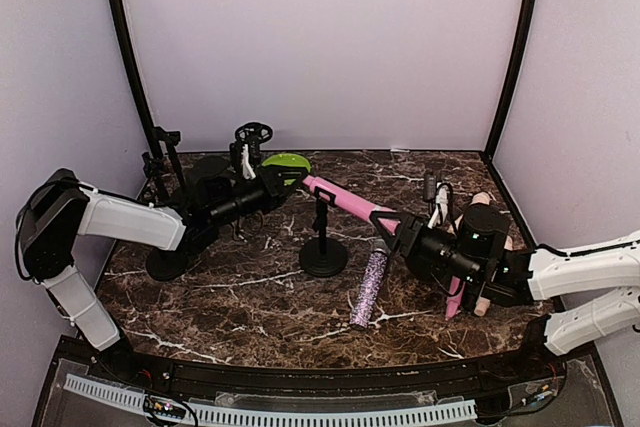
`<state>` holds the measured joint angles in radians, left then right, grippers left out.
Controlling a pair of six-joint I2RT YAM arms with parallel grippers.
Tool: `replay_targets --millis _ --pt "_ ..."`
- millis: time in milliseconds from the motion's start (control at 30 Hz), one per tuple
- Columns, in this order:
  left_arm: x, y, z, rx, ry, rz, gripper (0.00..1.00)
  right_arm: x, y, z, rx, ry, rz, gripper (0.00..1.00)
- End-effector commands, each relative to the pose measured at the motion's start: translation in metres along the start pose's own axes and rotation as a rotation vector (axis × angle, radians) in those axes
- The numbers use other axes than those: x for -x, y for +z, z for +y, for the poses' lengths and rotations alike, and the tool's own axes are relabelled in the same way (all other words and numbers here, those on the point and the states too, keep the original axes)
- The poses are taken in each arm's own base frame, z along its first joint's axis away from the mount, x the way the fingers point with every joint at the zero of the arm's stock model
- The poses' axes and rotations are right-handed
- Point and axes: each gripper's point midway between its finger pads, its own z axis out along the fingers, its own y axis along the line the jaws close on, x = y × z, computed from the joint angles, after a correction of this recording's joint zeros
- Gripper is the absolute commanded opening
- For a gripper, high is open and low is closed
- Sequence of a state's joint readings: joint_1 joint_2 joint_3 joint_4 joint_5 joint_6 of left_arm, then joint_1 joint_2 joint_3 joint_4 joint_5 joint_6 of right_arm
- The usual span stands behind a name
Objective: Remove the microphone from the stand
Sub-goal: Pick up the microphone from the microphone stand, then pass from the right arm to the left
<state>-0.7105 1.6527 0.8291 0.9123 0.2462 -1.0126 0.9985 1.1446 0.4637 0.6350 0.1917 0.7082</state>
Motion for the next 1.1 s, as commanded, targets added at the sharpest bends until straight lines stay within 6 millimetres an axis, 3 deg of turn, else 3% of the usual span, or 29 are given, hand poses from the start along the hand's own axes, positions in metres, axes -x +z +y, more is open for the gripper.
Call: replay_targets --millis 0,100,300,333,433,567,733,867,1067 --pt "-0.048 -0.007 0.025 0.098 0.075 0.186 0.08 0.064 -0.007 0.046 0.105 -0.014 -0.165 0.39" --pt "-0.044 -0.010 0.024 0.134 0.138 0.198 0.25 0.067 -0.008 0.049 0.093 -0.039 -0.147 0.38" --pt "-0.007 -0.036 0.008 0.265 0.416 0.140 0.58 0.080 -0.009 0.055 0.053 -0.088 -0.124 0.38" --pt "-0.002 -0.041 0.010 0.295 0.501 0.139 0.60 0.082 -0.009 0.056 0.046 -0.096 -0.121 0.38" --pt "0.009 -0.048 -0.018 0.236 0.749 0.152 0.65 0.083 -0.007 0.058 0.032 -0.116 -0.098 0.38" --pt "-0.016 -0.042 -0.051 0.016 0.975 0.294 0.65 0.083 -0.002 0.061 0.023 -0.128 -0.066 0.37" --pt "-0.047 -0.027 -0.085 -0.201 1.110 0.381 0.66 0.084 0.002 0.065 0.023 -0.132 -0.045 0.37" --pt "-0.074 -0.004 -0.097 -0.271 1.210 0.453 0.67 0.083 0.005 0.068 0.023 -0.140 -0.024 0.37" --pt "-0.086 0.018 -0.102 -0.298 1.274 0.472 0.71 0.080 0.007 0.069 0.028 -0.136 -0.011 0.37"
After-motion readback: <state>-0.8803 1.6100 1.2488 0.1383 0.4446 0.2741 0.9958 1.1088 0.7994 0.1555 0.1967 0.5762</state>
